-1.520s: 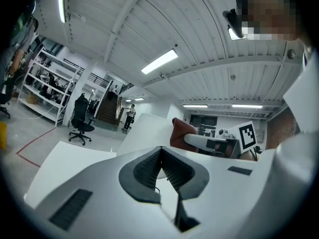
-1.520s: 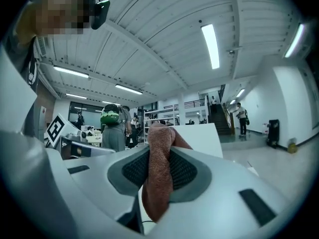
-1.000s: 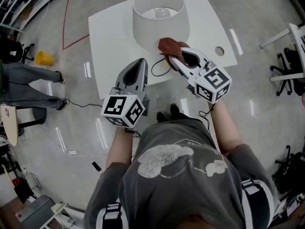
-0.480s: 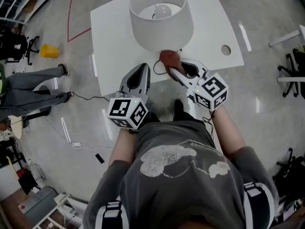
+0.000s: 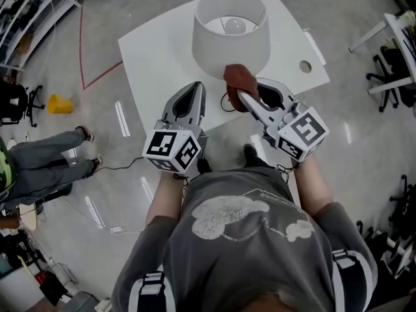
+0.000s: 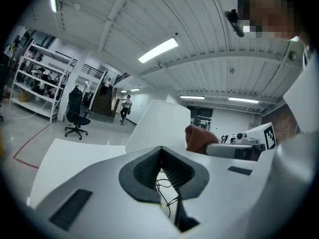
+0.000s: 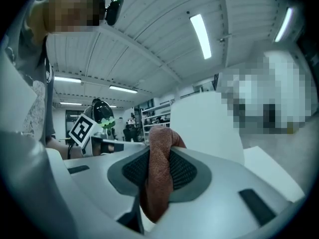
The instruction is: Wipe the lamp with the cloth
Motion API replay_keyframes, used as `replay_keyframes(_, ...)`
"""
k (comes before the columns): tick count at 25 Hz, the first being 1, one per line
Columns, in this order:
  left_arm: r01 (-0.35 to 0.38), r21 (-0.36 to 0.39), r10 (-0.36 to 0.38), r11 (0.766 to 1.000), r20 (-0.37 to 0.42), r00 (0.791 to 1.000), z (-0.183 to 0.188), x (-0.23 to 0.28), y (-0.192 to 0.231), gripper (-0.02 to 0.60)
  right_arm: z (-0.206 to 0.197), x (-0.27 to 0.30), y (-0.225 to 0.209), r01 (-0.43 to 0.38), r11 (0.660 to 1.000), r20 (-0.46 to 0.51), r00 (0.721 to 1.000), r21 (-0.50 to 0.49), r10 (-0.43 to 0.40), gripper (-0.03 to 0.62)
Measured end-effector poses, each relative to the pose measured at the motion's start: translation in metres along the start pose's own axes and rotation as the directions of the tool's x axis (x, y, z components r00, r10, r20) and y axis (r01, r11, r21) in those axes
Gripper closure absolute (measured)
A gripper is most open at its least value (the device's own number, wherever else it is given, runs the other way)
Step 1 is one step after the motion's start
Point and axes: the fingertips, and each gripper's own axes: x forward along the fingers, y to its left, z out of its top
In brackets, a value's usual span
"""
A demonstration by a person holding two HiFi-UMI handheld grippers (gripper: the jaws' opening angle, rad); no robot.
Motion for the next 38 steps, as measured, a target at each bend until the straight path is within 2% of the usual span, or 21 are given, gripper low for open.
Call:
replay_keyframes(3, 0.068, -0.018, -0.068, 0.998, 0.012, 0.998, 0.010, -0.004, 0.016, 0.574, 0.037, 0.002, 0.000, 0.119, 0.992, 0.087, 0.989, -0.034, -0.116, 0.503)
replay_keyframes(8, 0.172, -0.019, -0.172, 0.985, 0.015, 0.985, 0.022, -0.020, 0.034, 0.574, 0.072, 0.010, -0.009, 0.294, 0.956, 0.182, 0.941, -0.016, -0.286, 0.503)
replay_keyframes(12, 0.233, -0.024, -0.233, 0.972, -0.009, 0.972, 0.023, -0.033, 0.041, 0.574, 0.063, 0.019, -0.010, 0.375, 0.927, 0.157, 0.915, 0.016, -0.372, 0.503)
replay_keyframes(16, 0.259, -0.043, -0.260, 0.965, -0.031, 0.965, 0.016, -0.047, 0.047, 0.574, 0.032, 0.027, -0.001, 0.420, 0.906, 0.065, 0.904, 0.047, -0.422, 0.503)
replay_keyframes(23, 0.250, -0.079, -0.257, 0.965, -0.084, 0.963, -0.003, -0.051, 0.055, 0.574, -0.022, 0.037, 0.001, 0.437, 0.892, -0.051, 0.899, 0.116, -0.435, 0.503)
replay_keyframes(28, 0.234, -0.070, -0.242, 0.970, -0.123, 0.963, -0.013, -0.044, 0.054, 0.574, -0.048, 0.044, 0.000, 0.417, 0.896, -0.082, 0.909, 0.151, -0.409, 0.503)
replay_keyframes(32, 0.220, -0.038, -0.223, 0.975, -0.133, 0.966, -0.008, -0.032, 0.047, 0.574, -0.047, 0.046, 0.010, 0.367, 0.918, -0.072, 0.930, 0.150, -0.360, 0.503)
replay_keyframes(38, 0.196, 0.025, -0.192, 0.980, -0.102, 0.976, 0.020, -0.010, 0.045, 0.574, -0.015, 0.051, 0.023, 0.279, 0.953, 0.015, 0.959, 0.121, -0.283, 0.503)
